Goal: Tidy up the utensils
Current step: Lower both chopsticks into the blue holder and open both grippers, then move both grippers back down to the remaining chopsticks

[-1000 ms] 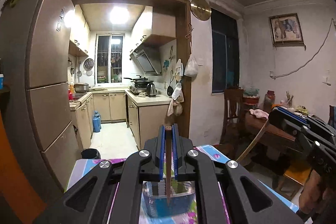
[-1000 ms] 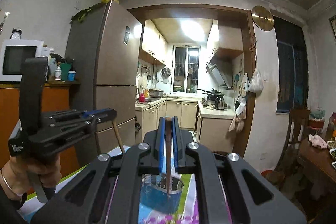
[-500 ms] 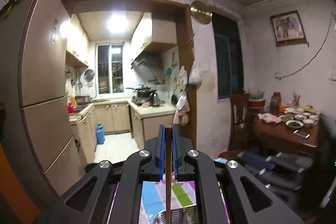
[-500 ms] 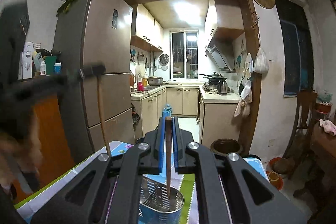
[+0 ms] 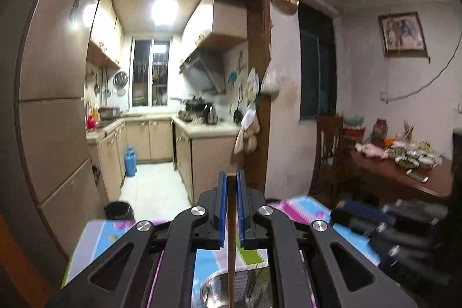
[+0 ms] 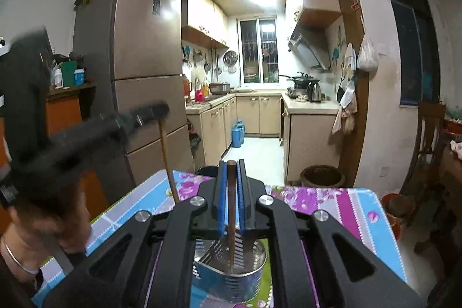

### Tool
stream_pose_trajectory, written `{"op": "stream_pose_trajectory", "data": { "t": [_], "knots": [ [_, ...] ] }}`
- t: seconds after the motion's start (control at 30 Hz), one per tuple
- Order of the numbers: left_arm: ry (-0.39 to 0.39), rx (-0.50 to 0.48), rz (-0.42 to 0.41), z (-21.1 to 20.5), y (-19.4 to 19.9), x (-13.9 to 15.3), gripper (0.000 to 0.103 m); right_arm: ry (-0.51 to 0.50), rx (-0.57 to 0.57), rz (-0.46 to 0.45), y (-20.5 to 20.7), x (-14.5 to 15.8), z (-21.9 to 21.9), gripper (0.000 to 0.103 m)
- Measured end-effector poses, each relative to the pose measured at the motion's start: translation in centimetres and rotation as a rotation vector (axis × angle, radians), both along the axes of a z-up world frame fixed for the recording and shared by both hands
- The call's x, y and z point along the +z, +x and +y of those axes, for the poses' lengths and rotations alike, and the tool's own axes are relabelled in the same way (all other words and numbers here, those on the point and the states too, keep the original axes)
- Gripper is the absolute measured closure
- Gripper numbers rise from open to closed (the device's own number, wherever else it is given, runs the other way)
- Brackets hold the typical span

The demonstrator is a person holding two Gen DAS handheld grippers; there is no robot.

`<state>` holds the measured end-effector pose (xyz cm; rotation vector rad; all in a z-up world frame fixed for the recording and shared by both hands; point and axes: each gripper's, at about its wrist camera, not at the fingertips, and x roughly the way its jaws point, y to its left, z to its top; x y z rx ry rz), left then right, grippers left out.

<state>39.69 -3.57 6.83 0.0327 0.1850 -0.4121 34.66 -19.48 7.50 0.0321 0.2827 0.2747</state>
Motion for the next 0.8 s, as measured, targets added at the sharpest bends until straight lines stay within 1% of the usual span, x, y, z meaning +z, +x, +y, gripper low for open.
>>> {"op": "stream_pose_trajectory", "data": {
  "t": [0.07,0.13,0.27,0.3,0.33,0.37,0.4,0.43,0.5,0.6,0.67,0.7,0.73,0.77,0.8],
  "knots": [
    [0.03,0.018,0.032,-0.2,0.3,-2.4,0.095,-0.013,0.003,0.015,-0.1,-0.9,0.6,0.097],
    [0.051,0.027,0.052,-0.3,0.4,-3.9,0.095,-0.02,0.002,0.025,0.0,-1.5,0.9,0.097],
    [0.034,0.04,0.085,0.2,0.3,-5.8,0.095,-0.019,0.0,0.033,-0.3,-2.3,1.6,0.096],
    [0.034,0.046,0.091,0.3,0.2,-6.0,0.093,-0.024,0.002,0.04,-0.4,-2.4,1.8,0.094],
    [0.036,0.056,0.094,0.4,0.1,-6.2,0.09,-0.029,-0.003,0.033,-0.7,-2.4,1.9,0.085],
    [0.034,0.06,0.095,0.7,0.0,-6.2,0.081,-0.034,-0.014,0.023,-0.9,-2.2,1.9,0.076],
    [0.023,0.063,0.091,1.0,-0.5,-5.9,0.077,-0.033,-0.021,0.006,-1.5,-1.8,1.7,0.073],
    [0.013,0.063,0.083,1.3,-1.0,-5.6,0.076,-0.027,-0.021,-0.012,-2.1,-1.1,1.5,0.072],
    [-0.016,0.061,0.058,2.1,-2.3,-4.5,0.071,-0.017,-0.027,-0.046,-3.2,0.4,0.6,0.072],
    [-0.059,0.069,0.001,3.7,-5.1,-2.2,0.071,-0.003,-0.023,-0.103,-6.1,2.6,-0.7,0.072],
    [-0.066,0.084,-0.046,4.7,-7.9,-0.6,0.071,-0.016,-0.029,-0.137,-8.1,3.8,-1.5,0.072],
    [-0.062,0.092,-0.068,4.9,-9.4,0.0,0.07,-0.019,-0.03,-0.156,-9.8,4.5,-2.2,0.071],
    [-0.053,0.099,-0.093,5.3,-11.3,0.6,0.068,-0.021,-0.032,-0.172,-11.7,5.0,-2.9,0.066],
    [-0.041,0.11,-0.115,5.4,-13.1,1.1,0.064,-0.026,-0.046,-0.186,-13.4,5.4,-3.5,0.058],
    [-0.025,0.127,-0.145,5.8,-15.6,1.4,0.055,-0.026,-0.052,-0.198,-14.7,5.6,-4.1,0.055]
  ]
}}
